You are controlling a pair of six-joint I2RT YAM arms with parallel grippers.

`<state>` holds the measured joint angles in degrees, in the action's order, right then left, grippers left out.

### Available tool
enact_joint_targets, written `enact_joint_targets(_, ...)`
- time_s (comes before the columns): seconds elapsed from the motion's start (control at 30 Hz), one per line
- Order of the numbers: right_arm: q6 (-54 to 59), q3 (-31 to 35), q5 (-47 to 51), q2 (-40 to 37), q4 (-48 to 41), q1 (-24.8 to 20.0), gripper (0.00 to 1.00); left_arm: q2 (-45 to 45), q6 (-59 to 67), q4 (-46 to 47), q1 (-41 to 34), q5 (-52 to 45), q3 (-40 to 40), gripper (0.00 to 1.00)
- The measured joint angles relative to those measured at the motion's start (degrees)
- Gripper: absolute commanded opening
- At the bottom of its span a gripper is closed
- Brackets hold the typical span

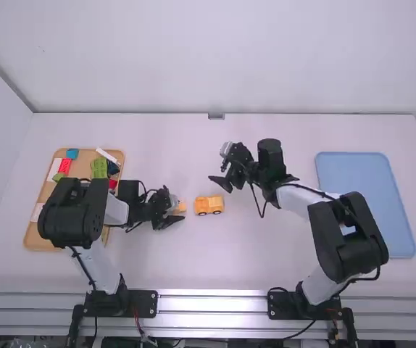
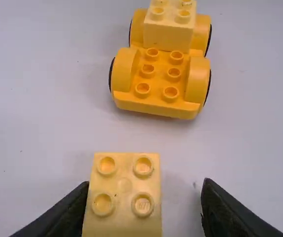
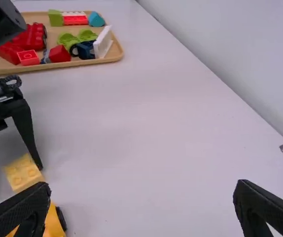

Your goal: Assemble lego blocks to make yellow taxi

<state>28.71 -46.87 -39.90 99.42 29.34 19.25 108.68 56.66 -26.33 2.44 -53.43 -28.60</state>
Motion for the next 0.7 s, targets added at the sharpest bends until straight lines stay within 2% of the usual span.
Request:
enact_joint_targets(0.23, -0.07, 0.02, 0.52, 0.00, -0.17, -0.02, 0.99, 0.00, -0.28, -5.11, 0.00, 1.01, 2.45, 0.41)
enact_joint_targets(0.27, -0.02, 0.00, 0.66, 0.00, -0.11, -0.02, 0.98, 0.00, -0.33, -5.46, 0.02, 0.96, 2.71, 0.34)
enact_joint_targets(0.37, 0.02, 0.00, 1.22, 0.00, 0.46, -0.02, 0.99, -0.04, -0.50, -5.60, 0.04, 0.92, 2.84, 0.27)
enact_joint_targets(0.53, 1.68, 0.02, 2.16, 0.00, 1.66, -0.28, 0.99, -0.04, -2.56, -6.99, 0.04, 1.70, 3.02, 0.24)
enact_joint_targets(0.7, 3.61, 0.02, 2.62, 0.00, -1.57, -0.96, 0.99, -0.37, -4.44, -8.17, -0.02, 2.71, 3.13, 0.25)
